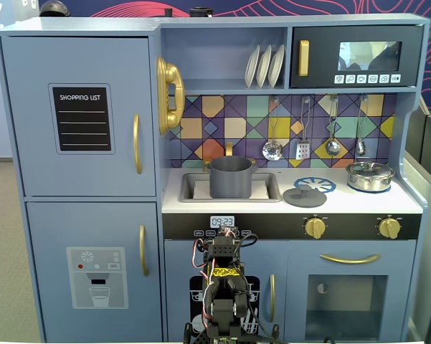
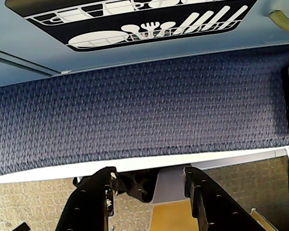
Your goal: Pick up the lid from the counter and put it on the gray recipient
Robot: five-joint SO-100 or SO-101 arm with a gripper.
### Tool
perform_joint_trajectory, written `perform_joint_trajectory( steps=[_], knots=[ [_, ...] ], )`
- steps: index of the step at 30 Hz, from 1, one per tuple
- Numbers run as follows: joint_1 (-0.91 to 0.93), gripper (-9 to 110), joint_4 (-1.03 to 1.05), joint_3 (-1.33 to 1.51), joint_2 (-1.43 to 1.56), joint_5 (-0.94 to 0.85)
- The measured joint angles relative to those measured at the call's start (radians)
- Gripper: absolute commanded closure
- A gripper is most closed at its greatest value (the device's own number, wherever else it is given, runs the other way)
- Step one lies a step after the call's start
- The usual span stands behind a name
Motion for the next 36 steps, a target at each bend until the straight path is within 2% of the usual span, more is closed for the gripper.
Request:
perform_joint_trajectory(
  steps=[15, 22, 30, 36],
  knots=[
    [0.072, 101, 0.002, -0.008, 0.000, -0.052],
    [0.138, 101, -0.023, -0.268, -0.140, -0.094],
    [0.305, 101, -0.268, -0.476, -0.250, -0.166],
    [0.457, 101, -0.554, -0.517, -0.273, -0.252]
  ],
)
